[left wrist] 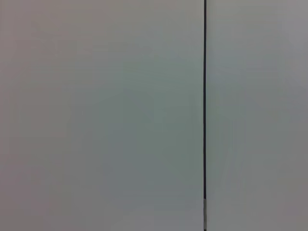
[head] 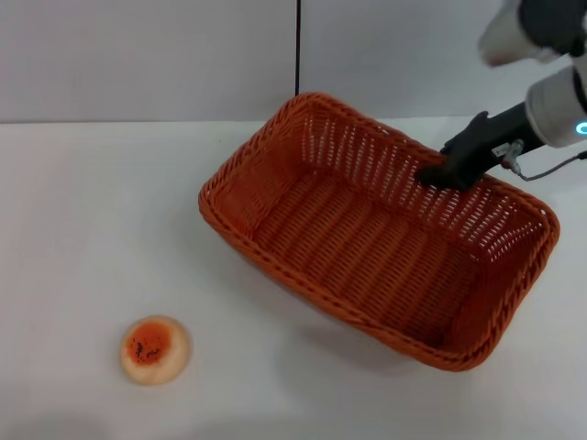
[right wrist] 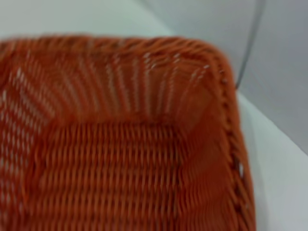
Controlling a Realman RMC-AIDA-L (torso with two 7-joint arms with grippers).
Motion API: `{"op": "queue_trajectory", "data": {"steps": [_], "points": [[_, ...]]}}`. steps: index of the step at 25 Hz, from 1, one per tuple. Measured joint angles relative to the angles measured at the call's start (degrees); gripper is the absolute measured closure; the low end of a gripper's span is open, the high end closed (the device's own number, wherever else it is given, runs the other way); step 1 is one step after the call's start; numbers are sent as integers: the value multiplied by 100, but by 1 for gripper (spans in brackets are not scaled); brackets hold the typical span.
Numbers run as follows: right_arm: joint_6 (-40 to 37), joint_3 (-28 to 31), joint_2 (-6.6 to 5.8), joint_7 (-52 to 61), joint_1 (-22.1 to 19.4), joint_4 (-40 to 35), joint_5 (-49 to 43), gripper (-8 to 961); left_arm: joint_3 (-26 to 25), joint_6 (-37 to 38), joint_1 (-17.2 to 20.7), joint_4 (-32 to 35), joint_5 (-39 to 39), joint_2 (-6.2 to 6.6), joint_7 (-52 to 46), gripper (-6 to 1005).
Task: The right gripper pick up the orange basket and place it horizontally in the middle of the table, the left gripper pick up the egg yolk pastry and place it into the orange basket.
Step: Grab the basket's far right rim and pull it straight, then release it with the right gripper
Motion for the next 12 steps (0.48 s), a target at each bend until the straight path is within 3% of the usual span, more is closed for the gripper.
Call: {"op": "queue_trajectory", "data": {"steps": [6, 12], "points": [[-113, -749, 141, -450, -121, -705, -520, 795, -3, 46, 146, -14, -1, -10, 0, 218], [-141, -915, 192, -1306, -317, -1455, -493, 793, -20, 136, 312, -54, -26, -17, 0, 219]]}}
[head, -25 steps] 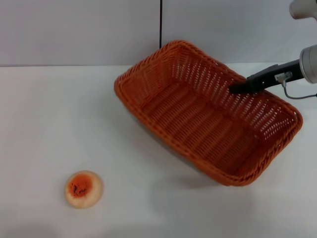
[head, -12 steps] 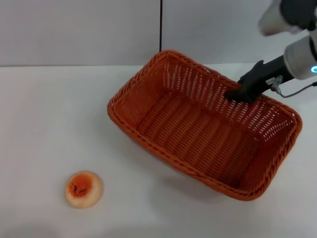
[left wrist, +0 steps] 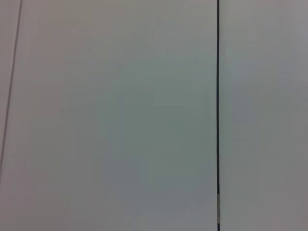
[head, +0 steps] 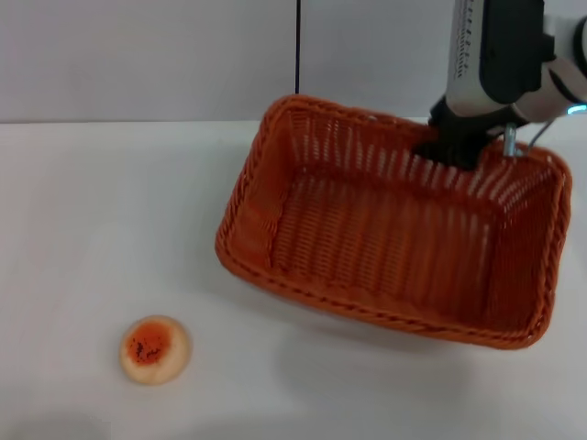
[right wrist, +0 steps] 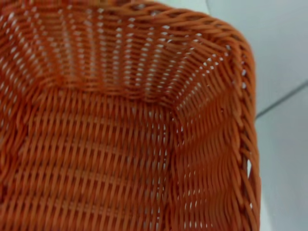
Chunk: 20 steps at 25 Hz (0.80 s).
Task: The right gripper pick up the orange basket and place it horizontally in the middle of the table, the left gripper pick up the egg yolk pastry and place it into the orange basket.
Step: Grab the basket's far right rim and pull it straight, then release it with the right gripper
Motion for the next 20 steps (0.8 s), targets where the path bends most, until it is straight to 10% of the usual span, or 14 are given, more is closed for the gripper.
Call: {"op": "queue_trajectory", "data": {"steps": [20], "points": [[306, -390, 0, -1322, -39, 251, 779, 787, -1, 424, 161, -16, 0, -10, -30, 219]]}}
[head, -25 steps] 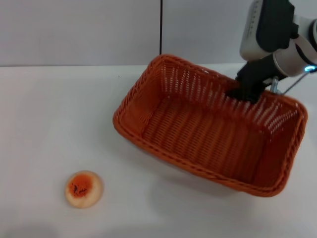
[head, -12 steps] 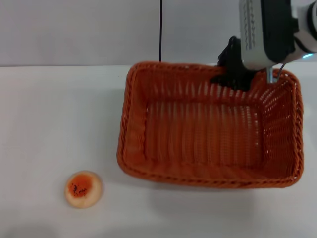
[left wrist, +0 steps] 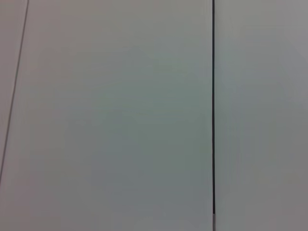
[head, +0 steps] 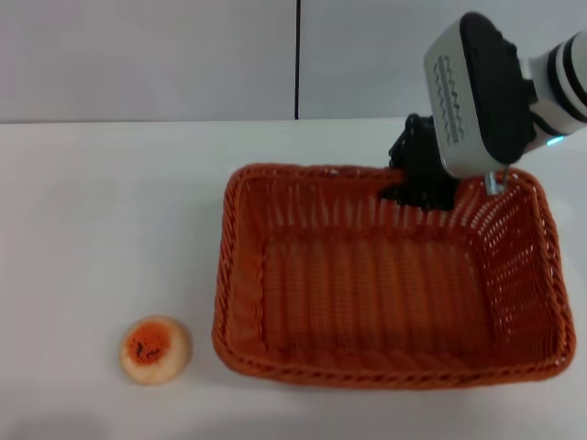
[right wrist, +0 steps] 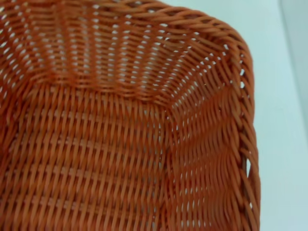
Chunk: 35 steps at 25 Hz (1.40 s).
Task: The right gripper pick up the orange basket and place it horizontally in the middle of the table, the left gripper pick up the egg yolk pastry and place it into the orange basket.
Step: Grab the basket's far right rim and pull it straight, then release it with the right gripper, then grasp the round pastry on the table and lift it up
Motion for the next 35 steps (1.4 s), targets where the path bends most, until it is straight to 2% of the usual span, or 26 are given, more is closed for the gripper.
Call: {"op": "queue_trajectory", "data": {"steps": [8, 19, 21, 24, 27, 32, 35], "points": [[391, -160, 1, -48, -131, -316, 70, 784, 55, 24, -7, -8, 21, -4, 21, 220], [223, -310, 18, 515, -289, -589, 129, 781, 186, -8, 89, -8, 26, 4, 30, 220], [222, -312, 28, 542, -388, -731, 137, 697, 186, -11, 93, -3, 26, 8, 30, 220], [232, -298, 42, 556, -627, -1100, 239, 571, 253, -14, 94, 38, 26, 19, 12, 220], [311, -190, 29, 615, -951, -1636, 692, 342, 543, -21, 75, 188, 26, 44, -159, 220], [538, 463, 26, 699, -1752, -2691, 1780, 342, 1631, -118, 27, 1421, 31, 67, -1673, 220], [641, 1113, 13, 666, -2462, -3138, 3225, 342, 2282, -202, 29, 2488, 224, 88, -2696, 220]]}}
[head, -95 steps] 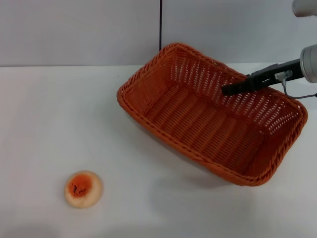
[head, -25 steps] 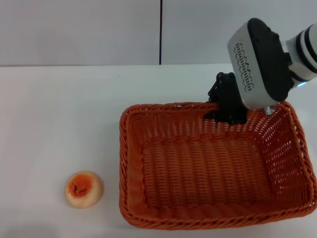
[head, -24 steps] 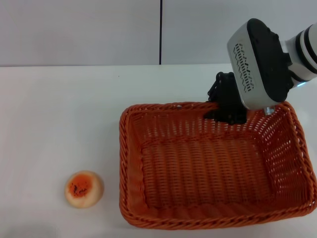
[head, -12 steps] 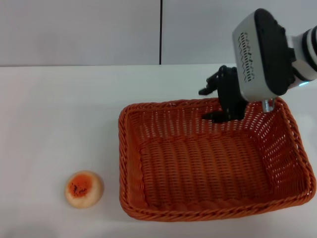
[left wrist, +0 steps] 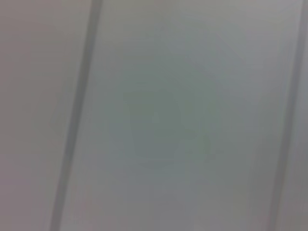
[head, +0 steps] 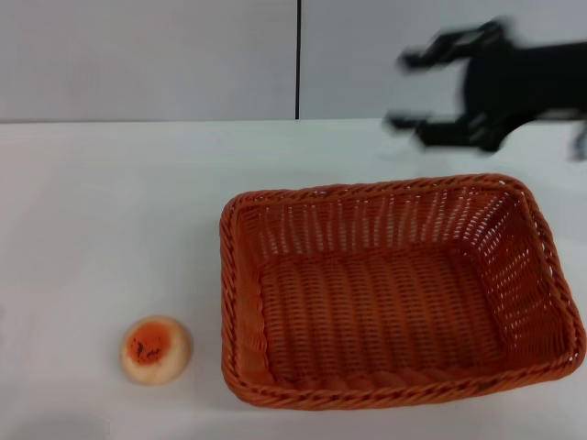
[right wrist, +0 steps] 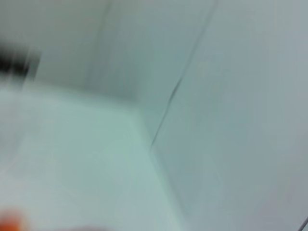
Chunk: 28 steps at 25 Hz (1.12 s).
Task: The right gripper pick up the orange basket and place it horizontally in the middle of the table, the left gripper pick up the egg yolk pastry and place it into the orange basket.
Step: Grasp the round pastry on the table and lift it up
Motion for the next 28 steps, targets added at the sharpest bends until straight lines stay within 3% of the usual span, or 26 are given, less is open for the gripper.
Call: {"op": "queue_trajectory", "data": {"steps": [5, 10, 17, 28], "points": [[356, 914, 10, -465, -1199, 135, 2598, 342, 163, -8, -294, 1259, 1140, -17, -1221, 221], [1044, 1479, 17, -1125, -1990, 1249, 4383, 342, 175, 17, -952, 1369, 2185, -33, -1450, 221], [1650, 2422, -5, -1216, -2013, 2718, 4898, 342, 190, -407, -1600, 762, 3059, -42, -1013, 221], [1642, 2903, -24, -1226, -1772, 3207, 4872, 342, 210, -895, -1707, 263, 3416, -45, -750, 221]]}}
